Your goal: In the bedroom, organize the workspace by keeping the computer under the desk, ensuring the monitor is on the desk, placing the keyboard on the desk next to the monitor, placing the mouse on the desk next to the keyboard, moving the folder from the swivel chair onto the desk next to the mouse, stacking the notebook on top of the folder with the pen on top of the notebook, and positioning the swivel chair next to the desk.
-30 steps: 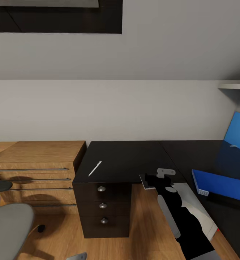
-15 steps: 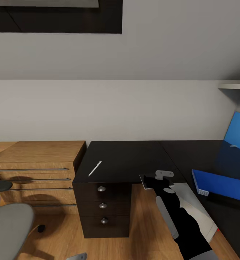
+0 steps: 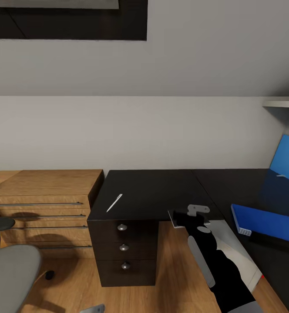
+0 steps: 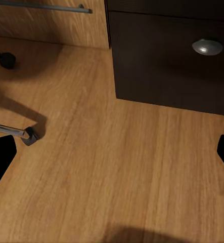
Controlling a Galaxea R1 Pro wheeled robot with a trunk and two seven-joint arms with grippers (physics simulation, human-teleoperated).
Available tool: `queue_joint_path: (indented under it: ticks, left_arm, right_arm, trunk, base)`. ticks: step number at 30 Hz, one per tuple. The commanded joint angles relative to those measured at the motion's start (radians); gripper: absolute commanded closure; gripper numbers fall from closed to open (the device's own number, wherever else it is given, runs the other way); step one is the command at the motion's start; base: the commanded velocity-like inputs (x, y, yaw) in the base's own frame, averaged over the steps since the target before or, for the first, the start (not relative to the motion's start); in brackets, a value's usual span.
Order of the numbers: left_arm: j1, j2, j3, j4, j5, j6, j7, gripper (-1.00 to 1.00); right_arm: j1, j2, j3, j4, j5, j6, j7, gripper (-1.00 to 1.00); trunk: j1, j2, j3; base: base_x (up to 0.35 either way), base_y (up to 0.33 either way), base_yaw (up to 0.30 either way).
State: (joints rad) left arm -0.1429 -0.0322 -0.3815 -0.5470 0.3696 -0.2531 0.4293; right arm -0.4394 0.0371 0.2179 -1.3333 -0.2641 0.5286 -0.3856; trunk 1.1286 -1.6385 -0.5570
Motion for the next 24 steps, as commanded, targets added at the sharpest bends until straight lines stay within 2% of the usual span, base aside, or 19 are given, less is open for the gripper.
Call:
queue_joint_path:
  ticks: [1,5,6,9,10,12,13,17,24]
  left_arm:
    - [-0.001,0.001,-0.008,0.000,0.010,-0.007,0.007,-1.00]
    - [-0.001,0.001,-0.005,-0.008,0.011,-0.009,0.007,-1.00]
    - [-0.001,-0.001,-0.003,-0.011,0.011,-0.008,0.006,-1.00]
    - [-0.001,-0.001,-0.001,-0.011,0.011,-0.008,0.006,-1.00]
    - [-0.001,-0.001,0.000,-0.011,0.011,-0.007,0.006,-1.00]
    - [-0.001,-0.001,0.002,-0.011,0.011,-0.006,0.006,-1.00]
    - [-0.001,-0.001,0.015,-0.010,0.012,-0.005,0.006,-1.00]
    - [-0.001,-0.002,0.053,-0.009,0.011,-0.002,0.005,-1.00]
    - [-0.001,-0.003,0.067,-0.008,0.011,-0.001,0.005,-1.00]
  right_arm:
    - [-0.001,0.000,0.002,-0.001,-0.010,-0.008,-0.011,-1.00]
    - [-0.001,0.000,0.002,-0.001,-0.010,-0.049,-0.012,-1.00]
    - [-0.001,0.000,0.001,0.000,-0.012,-0.073,-0.011,-1.00]
    - [-0.001,0.000,0.000,0.001,-0.017,-0.077,-0.010,-1.00]
    - [-0.001,-0.001,-0.003,0.023,-0.050,-0.079,-0.009,-1.00]
    - [-0.001,-0.001,-0.006,0.056,-0.081,-0.083,-0.008,-1.00]
    - [-0.002,-0.003,-0.018,0.113,-0.124,-0.109,-0.008,-1.00]
    - [-0.002,-0.006,-0.055,0.159,-0.182,-0.182,-0.007,-1.00]
    - [-0.002,-0.008,-0.073,0.171,-0.214,-0.209,-0.008,-1.00]
  trunk:
    - [0.000,-0.001,-0.001]
    - [0.000,-0.001,-0.001]
    - [0.004,-0.008,-0.004]
    - [0.015,-0.029,-0.014]
    - [0.019,-0.036,-0.017]
    - [0.027,-0.050,-0.023]
    - [0.031,-0.057,-0.026]
    - [0.046,-0.085,-0.039]
    - [0.073,-0.134,-0.061]
  base:
    - [0.000,0.000,0.000]
    - [0.000,0.000,0.000]
    - [0.000,0.000,-0.026]
    - [0.000,0.000,-0.016]
    - [0.000,0.000,-0.003]
    - [0.000,0.000,-0.002]
    - [0.000,0.000,0.000]
    - [0.000,0.000,0.000]
    - [0.000,0.000,0.000]
